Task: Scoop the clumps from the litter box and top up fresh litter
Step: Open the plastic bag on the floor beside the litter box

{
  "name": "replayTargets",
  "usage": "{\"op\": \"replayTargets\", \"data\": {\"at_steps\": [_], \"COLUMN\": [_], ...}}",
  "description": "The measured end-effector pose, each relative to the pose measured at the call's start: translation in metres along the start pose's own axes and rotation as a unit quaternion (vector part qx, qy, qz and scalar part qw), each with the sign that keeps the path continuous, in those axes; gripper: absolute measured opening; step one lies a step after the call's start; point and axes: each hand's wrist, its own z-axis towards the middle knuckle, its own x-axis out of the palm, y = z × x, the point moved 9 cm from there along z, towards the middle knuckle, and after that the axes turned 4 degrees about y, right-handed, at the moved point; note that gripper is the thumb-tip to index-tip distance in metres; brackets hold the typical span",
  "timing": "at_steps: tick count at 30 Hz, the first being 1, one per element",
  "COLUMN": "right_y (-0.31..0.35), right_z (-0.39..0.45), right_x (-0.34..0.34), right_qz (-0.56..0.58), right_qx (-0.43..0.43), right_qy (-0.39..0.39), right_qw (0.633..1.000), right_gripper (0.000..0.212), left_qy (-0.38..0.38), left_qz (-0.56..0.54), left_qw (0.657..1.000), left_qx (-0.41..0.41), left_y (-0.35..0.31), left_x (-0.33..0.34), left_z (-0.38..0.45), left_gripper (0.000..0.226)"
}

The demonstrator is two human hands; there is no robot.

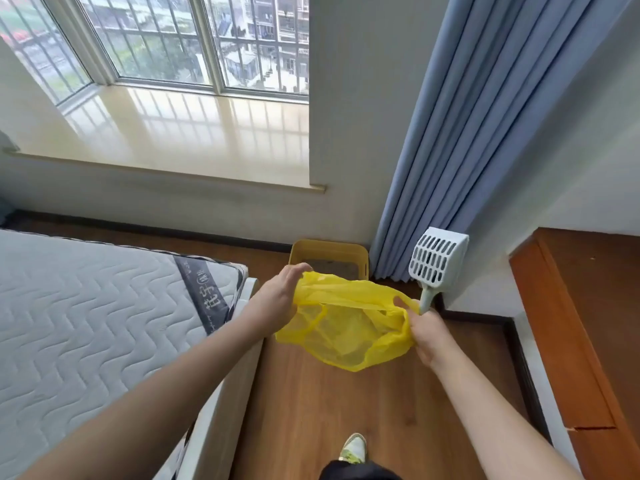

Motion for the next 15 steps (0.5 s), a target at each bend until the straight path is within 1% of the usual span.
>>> {"op": "replayTargets", "data": {"at_steps": [2, 3, 5, 6, 7, 8, 9, 10, 11, 12, 13, 14, 15], "right_y": [0.006, 0.006, 0.003, 0.000, -0.003, -0.007, -0.010, -0.012, -0.013, -0.013, -0.012, -0.010, -0.009], "right_z": [0.012, 0.021, 0.036, 0.044, 0.050, 0.055, 0.060, 0.064, 0.067, 0.071, 0.074, 0.077, 0.080], "right_x": [-0.010, -0.015, -0.025, -0.029, -0.033, -0.035, -0.036, -0.036, -0.034, -0.031, -0.027, -0.019, -0.012], "right_qz": [0.009, 0.016, 0.030, 0.039, 0.046, 0.052, 0.061, 0.073, 0.086, 0.096, 0.105, 0.114, 0.121], "right_qx": [0.016, 0.026, 0.046, 0.055, 0.067, 0.080, 0.093, 0.104, 0.113, 0.120, 0.124, 0.126, 0.127], "right_qy": [0.001, 0.002, -0.012, -0.024, -0.036, -0.046, -0.054, -0.061, -0.065, -0.063, -0.057, -0.046, -0.035], "right_qw": [1.000, 1.000, 0.998, 0.997, 0.996, 0.994, 0.992, 0.990, 0.988, 0.986, 0.985, 0.984, 0.984], "right_gripper": [0.019, 0.023, 0.034, 0.043, 0.052, 0.059, 0.062, 0.059, 0.053, 0.048, 0.045, 0.042, 0.039], "left_qy": [0.078, 0.102, 0.117, 0.117, 0.109, 0.084, 0.046, -0.007, -0.069, -0.121, -0.146, -0.142, -0.109], "left_qz": [-0.043, -0.069, -0.180, -0.258, -0.325, -0.366, -0.374, -0.347, -0.298, -0.238, -0.175, -0.118, -0.069], "left_qw": [0.992, 0.985, 0.964, 0.944, 0.922, 0.907, 0.905, 0.916, 0.933, 0.952, 0.970, 0.983, 0.989], "left_qx": [-0.093, -0.117, -0.154, -0.168, -0.179, -0.192, -0.200, -0.202, -0.190, -0.149, -0.082, -0.002, 0.074], "left_y": [0.010, 0.012, 0.018, 0.020, 0.023, 0.028, 0.033, 0.038, 0.039, 0.032, 0.014, -0.008, -0.030], "left_x": [0.014, 0.020, 0.026, 0.027, 0.026, 0.022, 0.013, 0.001, -0.013, -0.028, -0.037, -0.038, -0.030], "left_z": [0.012, 0.017, 0.025, 0.029, 0.032, 0.035, 0.037, 0.037, 0.037, 0.035, 0.034, 0.032, 0.030], "left_gripper": [0.065, 0.059, 0.049, 0.045, 0.042, 0.040, 0.039, 0.040, 0.041, 0.041, 0.037, 0.031, 0.028]}}
